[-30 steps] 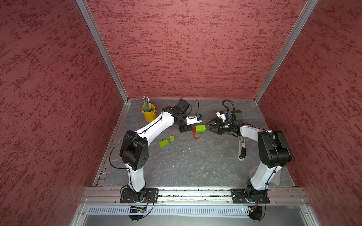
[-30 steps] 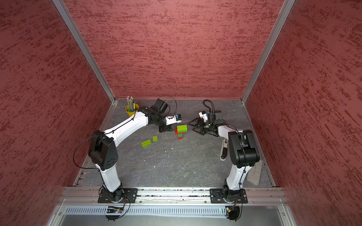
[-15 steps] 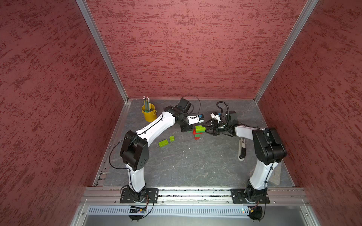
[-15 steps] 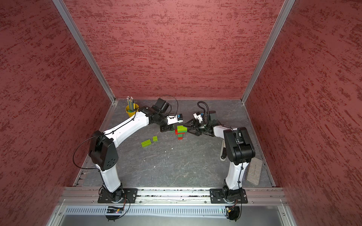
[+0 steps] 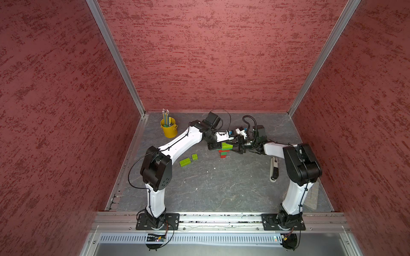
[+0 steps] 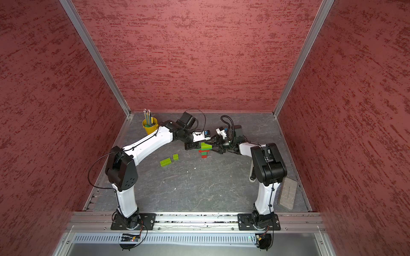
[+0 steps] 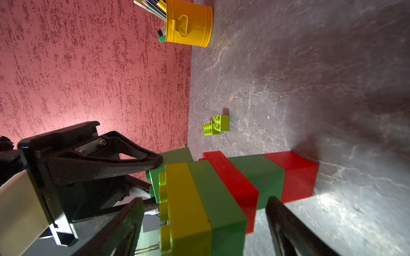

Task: Assemble a spoon with lego
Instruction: Assemble the lego brick with the lego brick.

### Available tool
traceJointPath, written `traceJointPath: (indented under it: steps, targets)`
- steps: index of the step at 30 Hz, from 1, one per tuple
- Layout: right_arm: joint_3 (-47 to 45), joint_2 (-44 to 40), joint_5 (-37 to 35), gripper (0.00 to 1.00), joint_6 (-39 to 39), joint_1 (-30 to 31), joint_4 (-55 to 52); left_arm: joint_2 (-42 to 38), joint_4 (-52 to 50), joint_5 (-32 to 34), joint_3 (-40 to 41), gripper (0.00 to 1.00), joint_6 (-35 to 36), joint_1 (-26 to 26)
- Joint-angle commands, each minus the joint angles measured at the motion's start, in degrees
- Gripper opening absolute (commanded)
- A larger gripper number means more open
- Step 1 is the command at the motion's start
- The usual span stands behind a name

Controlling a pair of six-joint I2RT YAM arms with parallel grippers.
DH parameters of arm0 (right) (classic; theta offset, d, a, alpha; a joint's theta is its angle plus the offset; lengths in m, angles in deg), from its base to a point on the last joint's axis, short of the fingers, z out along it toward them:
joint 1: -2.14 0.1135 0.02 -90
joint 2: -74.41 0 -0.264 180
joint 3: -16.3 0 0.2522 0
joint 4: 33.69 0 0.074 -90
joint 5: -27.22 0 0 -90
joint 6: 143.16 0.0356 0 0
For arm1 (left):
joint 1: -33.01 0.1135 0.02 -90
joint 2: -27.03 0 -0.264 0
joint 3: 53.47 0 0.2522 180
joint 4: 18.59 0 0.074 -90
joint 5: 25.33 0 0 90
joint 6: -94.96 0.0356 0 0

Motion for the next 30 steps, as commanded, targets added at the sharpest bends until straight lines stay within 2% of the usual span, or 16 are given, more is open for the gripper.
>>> traceJointPath:
  steps: [1,11,30]
  targets:
    - [0.69,0.98,0.88,0.86,0.99,0.39,2.23,0.39,-0.17,-0.51,-1.44,0.24,0.16,-0.28]
    - [0.69,1.55,0.73,0.78,1.08,0.77,2.37,0.76,-0.21,-0.46,-1.33,0.24,-0.18,-0.28]
    - [0.79,2.22,0.85,0.77,1.61,1.14,2.94,2.49,-1.56,-1.31,-2.22,0.23,-0.16,-0.44]
